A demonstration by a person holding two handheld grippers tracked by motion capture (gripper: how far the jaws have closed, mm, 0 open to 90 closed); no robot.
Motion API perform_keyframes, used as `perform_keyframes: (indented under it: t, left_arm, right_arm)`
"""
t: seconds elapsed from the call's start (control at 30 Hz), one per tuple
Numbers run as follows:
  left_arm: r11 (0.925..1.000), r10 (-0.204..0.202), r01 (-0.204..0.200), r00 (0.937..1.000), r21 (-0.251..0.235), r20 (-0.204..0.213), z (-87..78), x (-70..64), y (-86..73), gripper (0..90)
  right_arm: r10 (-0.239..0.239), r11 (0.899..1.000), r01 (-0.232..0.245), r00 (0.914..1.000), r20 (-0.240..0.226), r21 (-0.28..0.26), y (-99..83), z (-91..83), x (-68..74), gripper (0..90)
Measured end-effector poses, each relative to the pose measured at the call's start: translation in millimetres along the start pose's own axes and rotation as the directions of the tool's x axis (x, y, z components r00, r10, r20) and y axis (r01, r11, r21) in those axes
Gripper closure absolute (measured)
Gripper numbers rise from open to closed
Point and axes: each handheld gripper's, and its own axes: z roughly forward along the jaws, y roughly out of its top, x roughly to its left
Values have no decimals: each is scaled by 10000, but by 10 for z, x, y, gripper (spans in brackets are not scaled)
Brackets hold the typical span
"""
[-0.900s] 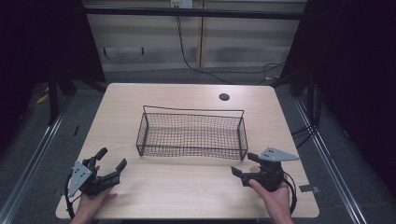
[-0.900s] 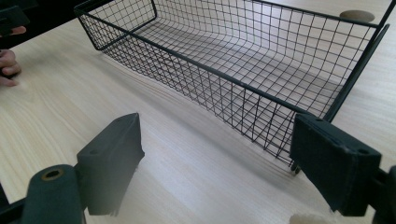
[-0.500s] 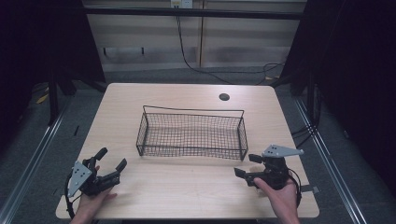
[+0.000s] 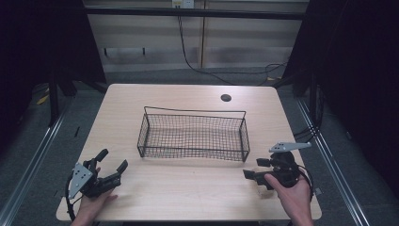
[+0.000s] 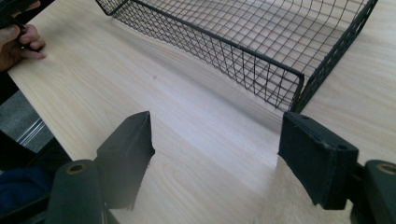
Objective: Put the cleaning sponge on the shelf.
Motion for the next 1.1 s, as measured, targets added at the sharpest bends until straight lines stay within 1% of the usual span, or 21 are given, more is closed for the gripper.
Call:
perform_keyframes:
  t: [0.07,0.1,0.17,0.2,0.33,0.37,0.43,0.5,0.53,0.57,0.63,0.7,0.77,0.8,0.83,0.9,0.93,0.97,1.03,1.07,1.1]
  left_arm:
    - [10000,-2,2,10000,1,-1,0,0,0,161]
    - [10000,-4,4,10000,-1,-2,0,0,0,161]
    - [10000,-4,4,10000,-2,-1,0,0,0,161]
    - [10000,-1,1,10000,1,-1,0,0,0,161]
    - [10000,2,-2,10000,1,1,0,0,0,161]
    - [10000,-2,2,10000,-3,1,0,0,0,162]
    - [10000,2,-2,10000,0,2,0,0,0,162]
    - [10000,-4,4,10000,-2,1,0,0,0,162]
    - [10000,-3,3,10000,-2,1,0,0,0,162]
    - [10000,-5,5,10000,-3,1,0,0,0,162]
    - [10000,-3,3,10000,-2,1,0,0,0,162]
    - [10000,-6,6,10000,-3,0,0,0,0,162]
    - [10000,-2,2,10000,0,0,0,0,0,161]
    - [10000,-4,4,10000,-1,0,0,0,0,162]
    - [10000,-6,6,10000,-2,-1,0,0,0,161]
    - [10000,-4,4,10000,-1,0,0,0,0,162]
    - [10000,-4,4,10000,-1,0,0,0,0,161]
    - [10000,-3,3,10000,-3,1,0,0,0,161]
    - [10000,-1,1,10000,-2,1,0,0,0,162]
    - [10000,-1,1,10000,-1,0,0,0,0,161]
    - [10000,-2,2,10000,-3,0,0,0,0,161]
  right_arm:
    - [164,9993,-166,9998,56,323,13,-18,-12,296]
    - [292,9980,-295,9995,72,557,21,-23,-24,296]
    - [403,9950,-402,9992,17,919,37,-26,-58,283]
    - [565,9921,-569,9984,71,1122,48,-32,-80,271]
    - [789,9863,-826,9964,310,1429,77,-66,-177,257]
    - [792,9832,-841,9962,363,1623,84,-75,-192,252]
    - [954,9721,-1005,9949,338,2122,94,-88,-212,224]
    - [915,9672,-989,9949,425,2339,92,-88,-238,222]
    - [954,9626,-1049,9942,498,2497,94,-93,-247,222]
    - [962,9632,-1072,9938,562,2466,93,-98,-257,222]
    - [1010,9598,-1128,9932,586,2570,97,-112,-277,222]
    - [1095,9587,-1166,9931,417,2595,97,-127,-301,222]
    - [1167,9558,-1230,9924,396,2672,96,-134,-328,220]
    - [1243,9513,-1301,9915,385,2796,98,-137,-343,213]
    - [1282,9442,-1316,9913,312,3018,97,-131,-378,205]
    - [1429,9368,-1406,9896,165,3203,96,-124,-404,206]
    - [1429,9368,-1406,9896,165,3203,96,-124,-404,206]
    - [1501,9316,-1462,9886,141,3328,104,-125,-428,204]
    - [1614,9324,-1520,9869,-13,3280,115,-134,-453,186]
    - [1656,9277,-1553,9862,-14,3395,120,-134,-464,186]
    - [1599,9266,-1518,9871,51,3440,120,-130,-479,185]
